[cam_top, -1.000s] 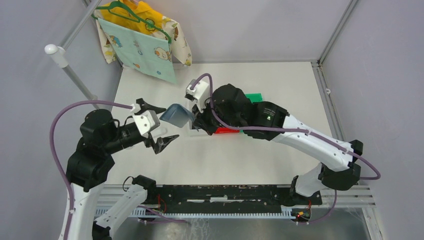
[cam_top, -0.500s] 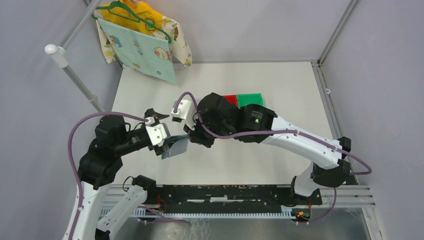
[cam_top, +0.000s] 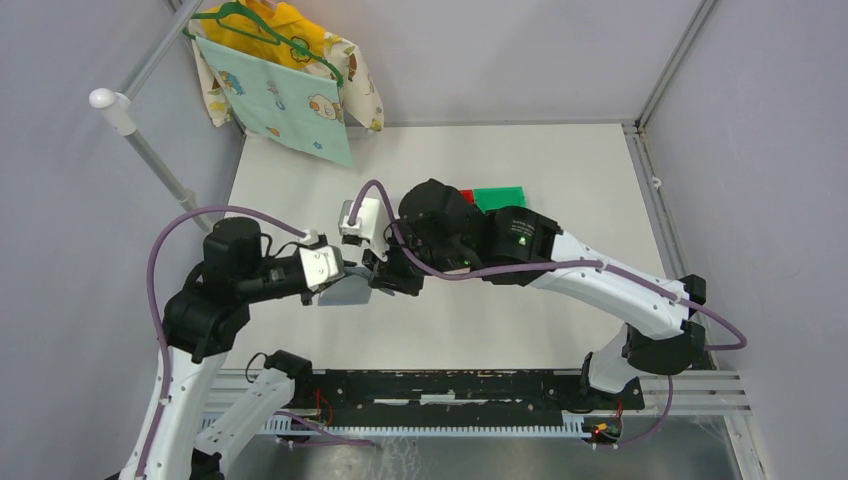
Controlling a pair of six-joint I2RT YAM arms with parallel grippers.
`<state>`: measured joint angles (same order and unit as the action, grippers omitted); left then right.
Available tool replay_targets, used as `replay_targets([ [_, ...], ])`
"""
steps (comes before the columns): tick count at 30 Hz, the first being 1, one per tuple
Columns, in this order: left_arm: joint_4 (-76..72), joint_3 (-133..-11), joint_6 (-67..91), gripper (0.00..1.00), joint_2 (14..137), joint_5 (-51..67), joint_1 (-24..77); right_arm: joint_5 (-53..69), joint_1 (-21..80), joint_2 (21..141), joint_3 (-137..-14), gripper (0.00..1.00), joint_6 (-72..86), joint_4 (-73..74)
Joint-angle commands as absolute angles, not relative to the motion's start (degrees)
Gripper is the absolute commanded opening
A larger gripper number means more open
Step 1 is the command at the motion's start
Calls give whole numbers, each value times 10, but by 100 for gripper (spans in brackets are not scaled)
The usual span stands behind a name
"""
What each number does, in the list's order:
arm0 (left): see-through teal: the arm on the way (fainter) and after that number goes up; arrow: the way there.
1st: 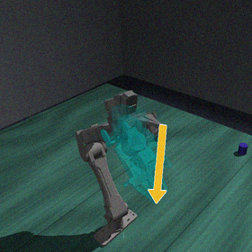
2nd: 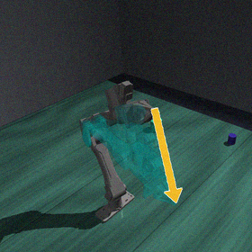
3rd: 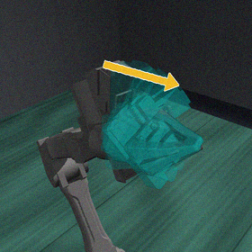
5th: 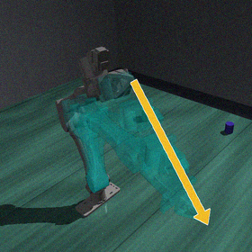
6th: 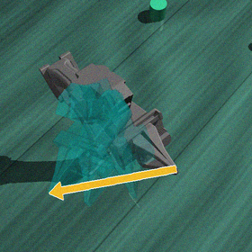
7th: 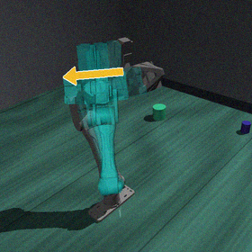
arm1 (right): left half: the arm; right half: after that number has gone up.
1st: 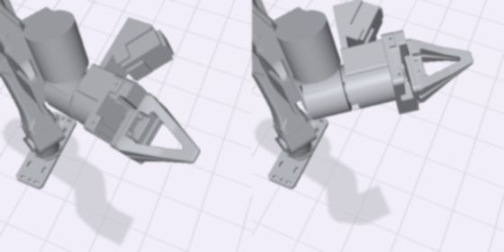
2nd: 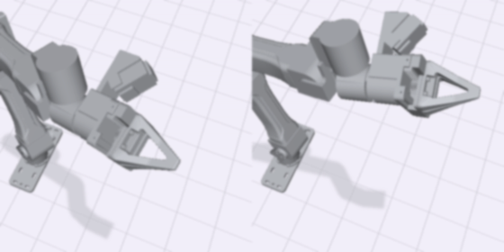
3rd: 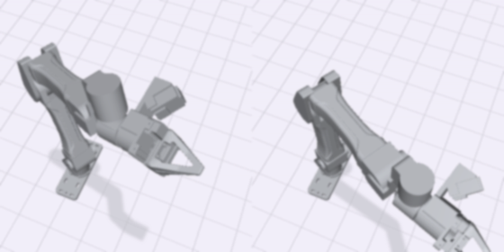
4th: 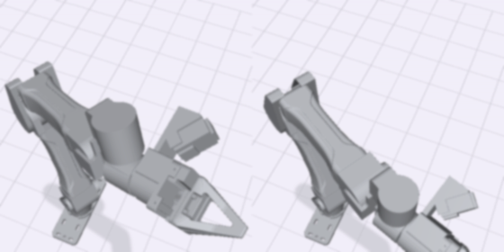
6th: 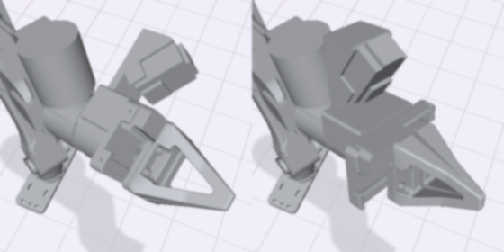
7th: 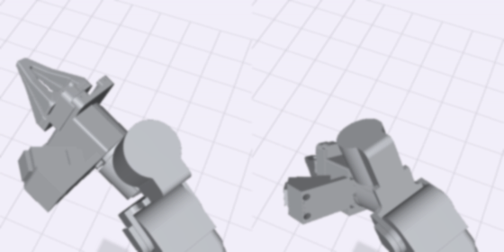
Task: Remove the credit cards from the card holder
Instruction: Open the card holder at the center of the board.
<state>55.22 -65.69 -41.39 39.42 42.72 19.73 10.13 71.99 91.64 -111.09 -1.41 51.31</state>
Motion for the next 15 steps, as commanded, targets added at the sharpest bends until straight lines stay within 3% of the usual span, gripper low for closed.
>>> replay_targets([
  [1,535,-704,-342,6,414,483,196,89,723,873,-1104,34,-18,406],
  [4,472,-717,-222,2,417,488,197,38,710,822,-1070,63,-4,357],
  [8,360,-727,-54,2,422,481,197,18,657,678,-919,84,36,206],
  [12,248,-737,111,2,433,466,197,62,603,548,-732,96,74,45],
  [15,193,-751,208,2,449,460,197,115,582,518,-657,98,107,-9],
])
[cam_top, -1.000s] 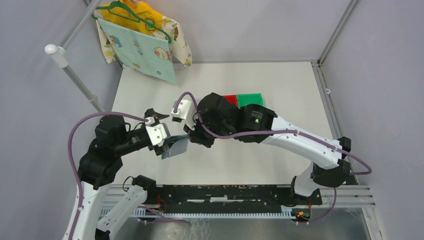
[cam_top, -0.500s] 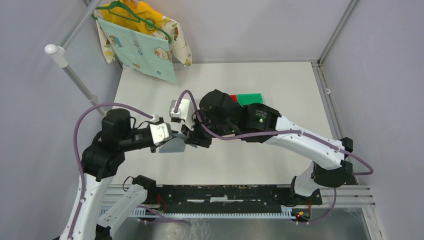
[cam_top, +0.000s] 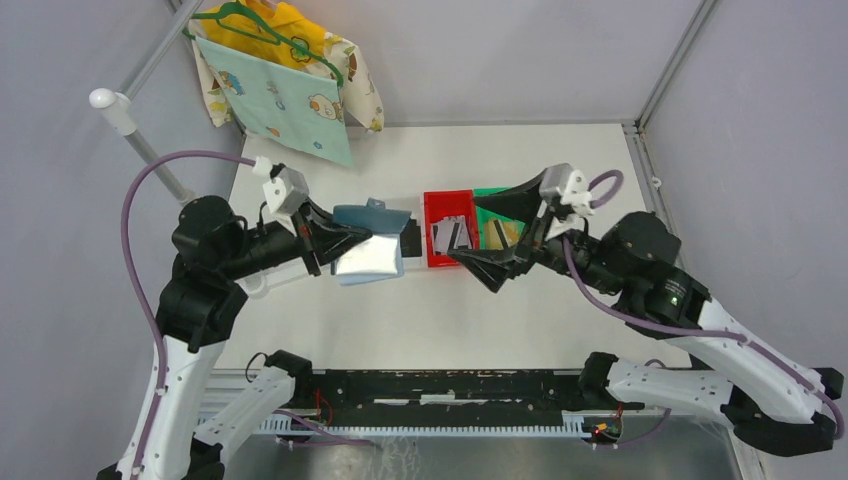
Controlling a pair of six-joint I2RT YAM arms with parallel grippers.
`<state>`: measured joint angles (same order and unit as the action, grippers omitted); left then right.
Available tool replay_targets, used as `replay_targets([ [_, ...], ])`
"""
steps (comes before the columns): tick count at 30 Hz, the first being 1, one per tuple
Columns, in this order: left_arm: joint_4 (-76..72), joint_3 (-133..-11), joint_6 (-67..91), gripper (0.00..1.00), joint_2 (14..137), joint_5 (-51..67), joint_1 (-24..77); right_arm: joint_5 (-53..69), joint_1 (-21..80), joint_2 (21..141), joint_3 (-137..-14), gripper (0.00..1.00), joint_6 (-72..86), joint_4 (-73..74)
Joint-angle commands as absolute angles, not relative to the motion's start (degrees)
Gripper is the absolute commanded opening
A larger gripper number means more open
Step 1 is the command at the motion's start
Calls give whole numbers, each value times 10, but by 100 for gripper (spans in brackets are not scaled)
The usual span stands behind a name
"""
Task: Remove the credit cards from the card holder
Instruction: Open the card holder at the center of the board.
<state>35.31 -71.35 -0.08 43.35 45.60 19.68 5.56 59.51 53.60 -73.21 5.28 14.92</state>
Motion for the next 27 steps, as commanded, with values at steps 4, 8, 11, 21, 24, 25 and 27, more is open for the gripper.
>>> replay_targets([
  [4,144,-755,276,2,461,474,197,178,567,533,-600,98,176,-93],
  [8,145,-752,272,2,452,471,197,231,558,556,-566,98,249,-198],
  [11,146,-748,272,2,442,474,198,250,552,581,-563,97,289,-239],
  [21,161,-750,263,2,426,475,197,413,533,608,-526,93,353,-363],
  [24,162,-750,263,2,426,475,197,415,532,614,-528,95,365,-380],
  [25,162,-749,264,2,426,475,197,411,533,618,-530,95,374,-386],
  [27,162,-747,265,2,426,476,197,403,532,631,-542,94,386,-392],
])
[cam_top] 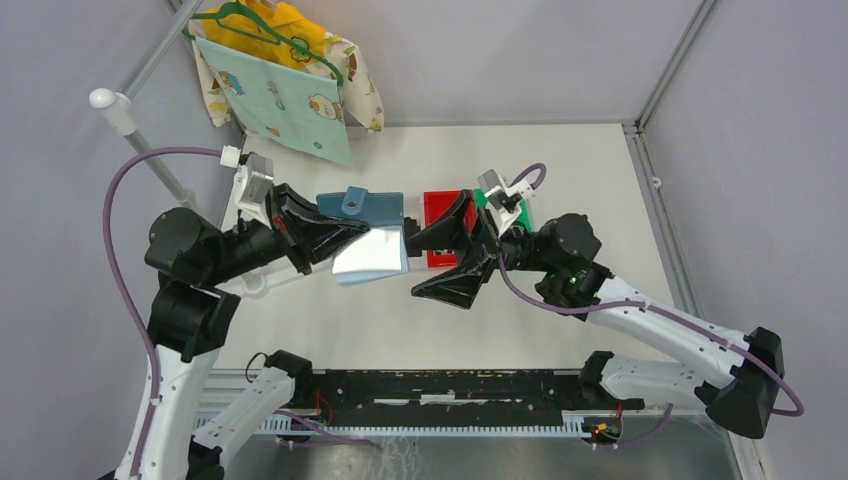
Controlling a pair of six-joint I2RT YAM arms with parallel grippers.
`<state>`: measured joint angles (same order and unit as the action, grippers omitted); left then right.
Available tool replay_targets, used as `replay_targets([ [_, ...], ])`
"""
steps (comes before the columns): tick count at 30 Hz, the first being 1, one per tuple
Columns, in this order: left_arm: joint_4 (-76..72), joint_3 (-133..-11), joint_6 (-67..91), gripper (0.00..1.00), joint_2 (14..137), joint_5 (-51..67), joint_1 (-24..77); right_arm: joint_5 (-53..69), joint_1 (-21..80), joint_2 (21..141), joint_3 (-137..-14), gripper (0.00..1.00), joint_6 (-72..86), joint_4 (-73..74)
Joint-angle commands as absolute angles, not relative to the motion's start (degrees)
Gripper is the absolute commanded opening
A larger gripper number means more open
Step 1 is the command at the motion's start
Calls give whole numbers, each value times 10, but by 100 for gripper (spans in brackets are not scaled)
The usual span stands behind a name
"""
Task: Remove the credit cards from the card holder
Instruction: Open the card holder at the center of the board.
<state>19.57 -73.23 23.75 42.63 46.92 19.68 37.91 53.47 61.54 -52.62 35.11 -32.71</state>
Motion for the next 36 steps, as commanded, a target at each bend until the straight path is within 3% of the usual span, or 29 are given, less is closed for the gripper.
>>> replay_targets([
  [1,162,-747,265,2,426,475,197,401,533,636,-546,93,396,-401],
  [4,162,-746,264,2,424,473,197,398,532,653,-557,88,420,-425],
  [10,168,-749,263,2,423,474,197,389,532,663,-562,64,433,-425],
  [14,168,-748,261,2,423,472,197,394,533,659,-556,66,432,-430],
  [19,169,-752,261,2,426,470,197,433,532,647,-559,79,404,-415],
  [25,168,-751,263,2,427,468,197,408,533,643,-576,79,407,-408],
  [36,170,-763,274,2,431,474,198,365,533,666,-606,40,415,-361],
])
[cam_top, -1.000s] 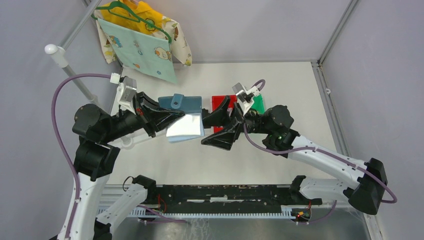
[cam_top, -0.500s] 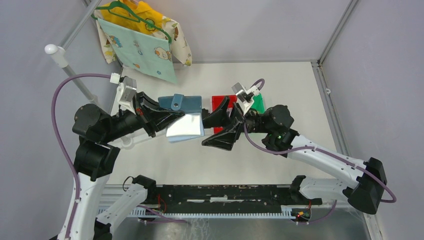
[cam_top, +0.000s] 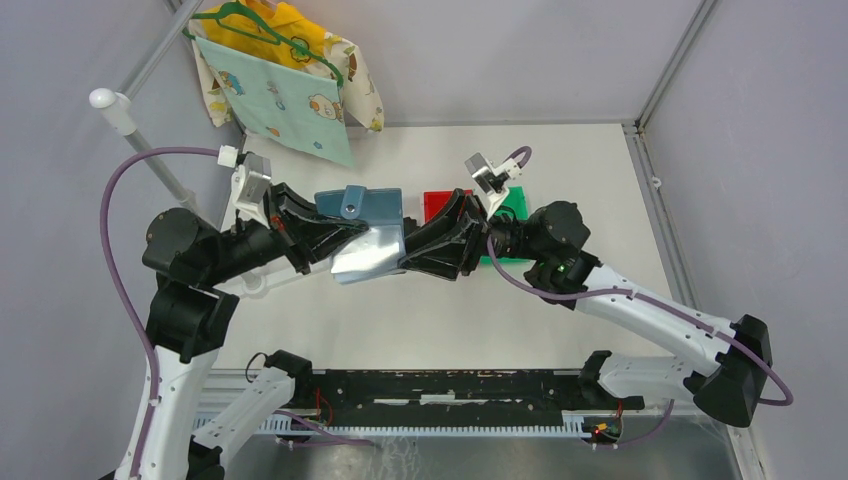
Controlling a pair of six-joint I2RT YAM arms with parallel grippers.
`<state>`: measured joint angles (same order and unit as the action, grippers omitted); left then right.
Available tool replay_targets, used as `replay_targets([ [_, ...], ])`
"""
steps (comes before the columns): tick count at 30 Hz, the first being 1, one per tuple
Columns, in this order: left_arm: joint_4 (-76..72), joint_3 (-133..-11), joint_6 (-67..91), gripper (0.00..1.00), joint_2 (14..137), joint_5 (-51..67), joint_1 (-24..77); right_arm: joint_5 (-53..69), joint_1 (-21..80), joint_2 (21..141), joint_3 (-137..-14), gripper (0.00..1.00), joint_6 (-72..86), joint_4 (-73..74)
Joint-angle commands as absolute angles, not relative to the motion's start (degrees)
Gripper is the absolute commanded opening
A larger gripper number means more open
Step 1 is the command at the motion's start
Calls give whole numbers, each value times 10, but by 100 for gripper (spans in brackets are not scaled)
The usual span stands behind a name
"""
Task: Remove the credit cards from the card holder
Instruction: Open the card holder at the center of the board.
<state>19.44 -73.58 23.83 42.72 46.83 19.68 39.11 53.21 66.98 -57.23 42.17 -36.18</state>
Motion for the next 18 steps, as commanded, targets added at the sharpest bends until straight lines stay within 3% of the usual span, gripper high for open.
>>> replay_targets([
  [1,170,-764,276,2,432,475,197,361,532,664,-607,37,411,-356],
  [12,145,-762,329,2,439,491,197,284,551,666,-626,35,372,-315],
  [16,144,-755,333,3,438,495,197,290,559,675,-617,8,413,-385],
  [18,160,-759,311,21,438,488,197,292,559,676,-617,1,431,-404],
])
